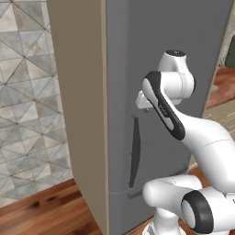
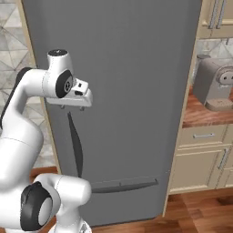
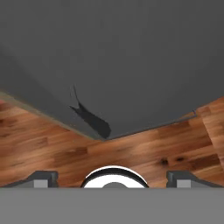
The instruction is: Open the fridge, remove the orange, squash, and chicken drumstick, and place them on any counter.
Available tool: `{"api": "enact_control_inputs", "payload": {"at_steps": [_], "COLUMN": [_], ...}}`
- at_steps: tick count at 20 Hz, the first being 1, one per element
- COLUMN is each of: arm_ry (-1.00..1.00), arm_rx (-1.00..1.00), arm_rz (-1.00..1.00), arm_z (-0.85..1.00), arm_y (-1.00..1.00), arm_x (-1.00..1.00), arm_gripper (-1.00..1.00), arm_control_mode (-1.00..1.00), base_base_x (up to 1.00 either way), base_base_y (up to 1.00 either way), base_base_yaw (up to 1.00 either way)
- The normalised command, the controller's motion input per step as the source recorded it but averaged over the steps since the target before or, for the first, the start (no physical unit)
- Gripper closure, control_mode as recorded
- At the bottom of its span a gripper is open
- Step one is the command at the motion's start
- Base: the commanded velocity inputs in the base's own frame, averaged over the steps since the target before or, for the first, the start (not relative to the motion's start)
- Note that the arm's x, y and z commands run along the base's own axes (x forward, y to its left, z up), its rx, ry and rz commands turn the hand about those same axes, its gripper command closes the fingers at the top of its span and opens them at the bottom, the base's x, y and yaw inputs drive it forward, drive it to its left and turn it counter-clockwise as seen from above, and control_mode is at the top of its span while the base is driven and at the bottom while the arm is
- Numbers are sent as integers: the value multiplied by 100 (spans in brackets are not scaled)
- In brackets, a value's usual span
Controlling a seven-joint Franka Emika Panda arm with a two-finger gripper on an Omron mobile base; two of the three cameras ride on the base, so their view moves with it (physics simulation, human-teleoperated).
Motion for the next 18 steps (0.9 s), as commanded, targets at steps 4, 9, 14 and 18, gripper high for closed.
{"api": "enact_control_inputs", "payload": {"at_steps": [4, 9, 14, 18], "arm_ry": [0, 0, 0, 0], "arm_rx": [0, 0, 0, 0], "arm_rz": [0, 0, 0, -18], "arm_z": [0, 0, 0, 0], "arm_y": [0, 0, 0, 19], "arm_x": [0, 0, 0, 0], "arm_gripper": [-100, -100, -100, -100], "arm_control_mode": [100, 100, 100, -100], "base_base_x": [-35, -19, 0, 0], "base_base_y": [50, 45, 47, 11], "base_base_yaw": [-23, -23, -24, -6]}}
